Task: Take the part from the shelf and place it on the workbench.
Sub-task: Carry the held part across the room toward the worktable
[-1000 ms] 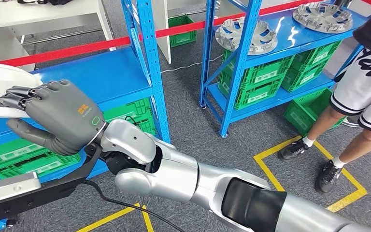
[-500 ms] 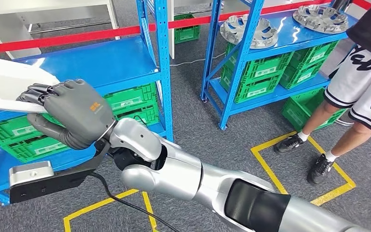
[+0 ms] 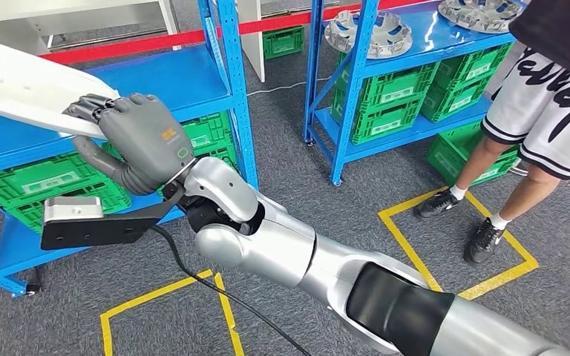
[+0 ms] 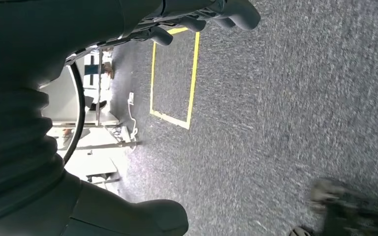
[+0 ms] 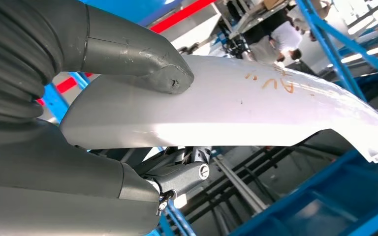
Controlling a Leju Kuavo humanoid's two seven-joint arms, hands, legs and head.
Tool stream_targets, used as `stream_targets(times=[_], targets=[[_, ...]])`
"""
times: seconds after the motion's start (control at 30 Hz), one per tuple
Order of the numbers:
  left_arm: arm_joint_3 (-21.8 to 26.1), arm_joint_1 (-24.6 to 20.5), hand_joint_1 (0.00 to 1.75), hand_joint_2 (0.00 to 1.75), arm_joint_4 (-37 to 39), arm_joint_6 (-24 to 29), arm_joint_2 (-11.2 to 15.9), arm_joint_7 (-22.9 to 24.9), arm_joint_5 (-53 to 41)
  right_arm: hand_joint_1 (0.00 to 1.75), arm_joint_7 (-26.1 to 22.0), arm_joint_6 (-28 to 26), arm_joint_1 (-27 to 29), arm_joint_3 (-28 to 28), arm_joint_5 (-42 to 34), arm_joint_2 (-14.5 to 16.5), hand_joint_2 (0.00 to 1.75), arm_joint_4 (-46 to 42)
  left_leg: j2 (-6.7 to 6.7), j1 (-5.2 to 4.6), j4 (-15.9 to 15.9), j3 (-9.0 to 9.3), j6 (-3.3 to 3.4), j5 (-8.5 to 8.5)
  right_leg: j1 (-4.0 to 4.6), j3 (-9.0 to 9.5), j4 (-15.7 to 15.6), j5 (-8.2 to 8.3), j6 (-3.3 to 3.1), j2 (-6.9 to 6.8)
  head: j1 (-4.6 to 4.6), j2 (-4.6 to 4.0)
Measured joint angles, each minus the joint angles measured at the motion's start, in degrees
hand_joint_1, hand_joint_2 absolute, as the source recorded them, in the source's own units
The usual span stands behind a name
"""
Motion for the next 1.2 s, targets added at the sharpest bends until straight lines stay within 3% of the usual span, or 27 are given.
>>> stream_targets(times=[0.03, 0.1, 0.13, 0.17, 0.23, 0.27, 0.33, 0.37, 0.4, 0.47, 0.5, 0.53, 0.57, 0.6, 0.67, 0.73, 0.8, 0.87, 0.9, 1.0, 1.03, 1.07, 1.1, 1.13, 1.17, 1.2], targets=[[0.00, 0.00, 0.00, 1.75, 0.00, 0.00, 0.09, -0.01, 0.00, 1.75, -0.02, -0.04, 0.00, -0.14, -0.01, -0.08, 1.75, 0.33, 0.00, 0.07, 2.52, -0.03, -0.24, -0.33, -0.05, -0.96, 0.14, 0.67, 0.12, -0.03, 0.02, 0.00], [0.00, -0.03, 0.00, 1.75, -0.01, 0.00, 0.20, -0.01, 0.00, 1.75, -0.07, -0.06, 0.00, -0.30, -0.02, -0.16, 1.75, 0.80, 0.01, 0.27, 2.42, 2.31, -0.66, 2.21, -0.32, -3.02, 0.69, 1.90, 0.58, -0.08, 0.04, 0.00], [-0.01, -0.05, 0.00, 1.75, -0.01, 0.00, 0.21, -0.01, 0.00, 1.75, -0.09, -0.08, -0.02, -0.40, -0.03, -0.16, 1.75, 0.92, 0.02, 0.48, -0.26, 4.77, -0.93, 3.37, -0.42, -3.98, 1.13, 2.41, 0.93, -0.08, 0.05, 0.00], [-0.01, -0.12, 0.00, 1.75, -0.01, 0.00, 0.16, -0.02, 0.00, 1.75, -0.10, -0.10, -0.08, -0.56, -0.04, -0.17, 1.75, 0.99, -0.02, 0.57, -4.08, 7.78, -1.23, 3.42, -0.42, -4.90, 1.65, 2.83, 1.29, -0.06, 0.04, 0.00], [0.00, -0.23, 0.00, 1.75, -0.02, 0.00, 0.08, -0.06, 0.02, 1.75, -0.13, -0.15, -0.21, -0.92, -0.06, -0.17, 1.75, 1.05, -0.21, 0.62, -10.05, 11.71, -0.77, 1.71, -0.17, -6.10, 2.45, 3.70, 1.95, -0.07, 0.35, 0.00], [0.01, -0.24, 0.00, 1.75, -0.02, 0.00, 0.05, -0.08, 0.05, 1.75, -0.14, -0.17, -0.27, -1.06, -0.06, -0.19, 1.75, 1.09, -0.30, 0.45, -11.34, 12.26, -0.19, 1.05, -0.07, -6.46, 2.53, 4.23, 2.20, -0.09, 0.62, 0.00], [0.02, -0.12, 0.00, 1.75, 0.01, 0.00, 0.04, -0.07, 0.11, 1.75, -0.16, -0.18, -0.30, -1.13, -0.06, -0.32, 1.75, 1.31, -0.21, 0.40, -11.42, 11.14, 1.24, 1.63, -0.18, -7.01, 2.50, 4.89, 2.70, -0.10, 1.03, 0.00], [0.02, -0.06, 0.00, 1.75, 0.02, 0.00, 0.02, -0.04, 0.14, 1.75, -0.15, -0.16, -0.28, -1.15, -0.06, -0.44, 1.75, 1.45, -0.13, 0.34, -11.37, 10.56, 1.82, 2.20, -0.31, -7.47, 3.13, 3.92, 3.01, -0.06, 1.13, 0.00], [0.02, -0.03, 0.00, 1.75, 0.03, 0.00, 0.02, -0.02, 0.16, 1.75, -0.13, -0.15, -0.26, -1.17, -0.07, -0.56, 1.75, 1.60, -0.04, 0.35, -11.38, 9.84, 2.35, 2.85, -0.41, -8.19, 4.89, 1.86, 3.31, 0.00, 1.16, 0.00], [0.02, -0.04, 0.00, 1.75, 0.00, 0.00, 0.08, -0.01, 0.17, 1.75, -0.13, -0.15, -0.22, -1.23, -0.08, -0.69, 1.75, 1.77, 0.01, 0.14, -11.36, 8.34, 2.99, 4.22, -0.48, -10.06, 11.67, -4.15, 3.68, 0.09, 1.32, 0.00], [0.02, -0.03, 0.00, 1.75, -0.02, 0.00, 0.11, -0.01, 0.17, 1.75, -0.14, -0.15, -0.17, -1.25, -0.08, -0.70, 1.75, 1.83, 0.01, -0.03, -11.34, 7.44, 3.16, 4.91, -0.46, -10.82, 15.56, -6.37, 3.67, 0.11, 1.36, 0.00], [0.02, -0.02, 0.00, 1.75, -0.02, 0.00, 0.14, -0.01, 0.17, 1.75, -0.15, -0.15, -0.11, -1.26, -0.08, -0.73, 1.75, 1.89, 0.02, -0.21, -11.32, 6.55, 3.26, 5.58, -0.40, -11.03, 18.42, -7.30, 3.54, 0.14, 1.42, 0.00], [0.03, -0.01, 0.00, 1.75, -0.02, 0.00, 0.15, -0.01, 0.17, 1.75, -0.15, -0.15, -0.05, -1.26, -0.08, -0.76, 1.75, 1.97, 0.01, -0.40, -11.30, 5.70, 3.34, 6.24, -0.28, -10.43, 19.61, -6.95, 3.25, 0.18, 1.50, 0.00], [0.04, -0.01, 0.00, 1.75, -0.02, 0.00, 0.15, -0.01, 0.18, 1.75, -0.15, -0.15, -0.02, -1.26, -0.08, -0.79, 1.75, 2.03, 0.00, -0.60, -11.29, 4.89, 3.40, 6.88, -0.04, -8.73, 18.66, -5.64, 2.74, 0.24, 1.67, 0.00], [0.05, -0.02, 0.00, 1.75, 0.01, 0.00, 0.00, -0.01, 0.19, 1.75, -0.15, -0.15, -0.13, -1.26, -0.08, -0.81, 1.75, 2.09, -0.03, -0.91, -11.29, 3.69, 3.41, 8.03, 0.78, -2.92, 11.95, -3.63, 1.10, 0.43, 2.06, 0.01], [0.07, -0.02, 0.00, 1.75, 0.03, 0.00, -0.18, -0.06, 0.31, 1.75, -0.26, -0.16, -0.37, -1.28, -0.07, -0.80, 1.75, 2.07, -0.03, -0.93, -11.47, 3.16, 3.07, 9.11, 1.58, 2.57, 4.06, -4.38, -0.22, 0.51, 2.24, 0.01], [0.10, 0.03, 0.00, 1.75, 0.02, 0.00, -0.23, -0.19, 0.62, 1.75, -0.46, -0.10, -0.48, -1.31, -0.04, -0.81, 1.75, 2.07, 0.01, -0.72, -12.08, 3.07, 2.43, 10.34, 1.92, 4.26, 0.53, -4.76, -0.62, 0.48, 2.58, 0.00], [0.14, 0.15, 0.00, 1.75, 0.05, 0.00, -0.19, -0.31, 0.94, 1.75, -0.64, 0.08, -0.51, -1.30, -0.01, -0.78, 1.75, 2.11, -0.06, -0.67, -12.32, 2.61, 1.89, 10.30, 1.52, 3.81, -0.60, -3.13, -0.73, 0.27, 2.93, 0.00], [0.16, 0.24, 0.00, 1.75, 0.08, 0.00, -0.19, -0.29, 1.02, 1.75, -0.69, 0.16, -0.55, -1.29, 0.00, -0.74, 1.75, 2.13, -0.14, -0.73, -11.42, 2.13, 1.63, 8.83, 1.23, 3.37, -1.14, -2.19, -0.80, 0.13, 2.95, 0.00], [0.17, 0.46, 0.00, 1.75, 0.11, 0.00, -0.17, -0.16, 1.04, 1.75, -0.77, 0.28, -0.68, -1.25, 0.01, -0.62, 1.75, 2.21, -0.23, -0.42, -2.37, 0.07, 0.55, 1.10, 0.75, 0.98, -1.30, 0.08, -0.67, -0.06, 2.74, 0.00], [0.17, 0.48, 0.00, 1.75, 0.11, 0.00, -0.12, -0.16, 1.03, 1.75, -0.78, 0.31, -0.68, -1.24, 0.01, -0.61, 1.75, 2.27, -0.21, -0.23, 0.89, -0.26, 0.13, 0.03, 0.64, -0.03, -1.03, 0.70, -0.45, -0.11, 2.74, 0.00], [0.18, 0.49, 0.00, 1.75, 0.11, 0.00, -0.08, -0.17, 1.02, 1.75, -0.79, 0.35, -0.67, -1.22, 0.00, -0.61, 1.75, 2.36, -0.20, -0.02, 2.88, -0.02, -0.28, 0.32, 0.47, -1.11, -0.67, 1.28, -0.20, -0.18, 2.74, 0.00], [0.19, 0.49, 0.00, 1.75, 0.11, 0.00, -0.05, -0.18, 1.00, 1.75, -0.86, 0.37, -0.69, -1.21, -0.03, -0.61, 1.75, 2.45, -0.19, 0.24, 3.02, 1.05, -0.72, 1.70, 0.23, -2.24, -0.18, 1.79, 0.12, -0.26, 2.75, 0.00], [0.19, 0.49, 0.00, 1.75, 0.10, 0.00, -0.03, -0.24, 1.02, 1.75, -1.01, 0.40, -0.73, -1.20, -0.12, -0.61, 1.75, 2.52, -0.17, 0.55, 1.34, 3.00, -1.20, 3.29, -0.06, -3.39, 0.44, 2.22, 0.51, -0.30, 2.76, 0.00], [0.20, 0.48, 0.00, 1.75, 0.12, 0.00, -0.10, -0.38, 1.11, 1.75, -1.25, 0.44, -0.79, -1.19, -0.28, -0.58, 1.75, 2.57, -0.18, 0.84, -1.71, 5.51, -1.89, 3.62, -0.26, -4.51, 1.19, 2.58, 0.94, -0.32, 2.72, 0.00], [0.24, 0.50, 0.00, 1.75, 0.09, 0.00, -0.13, -0.62, 1.31, 1.75, -1.50, 0.47, -0.88, -1.18, -0.47, -0.54, 1.75, 2.60, -0.28, 0.94, -5.30, 8.14, -2.14, 3.05, -0.34, -5.56, 2.03, 2.88, 1.36, -0.30, 2.73, 0.00]])
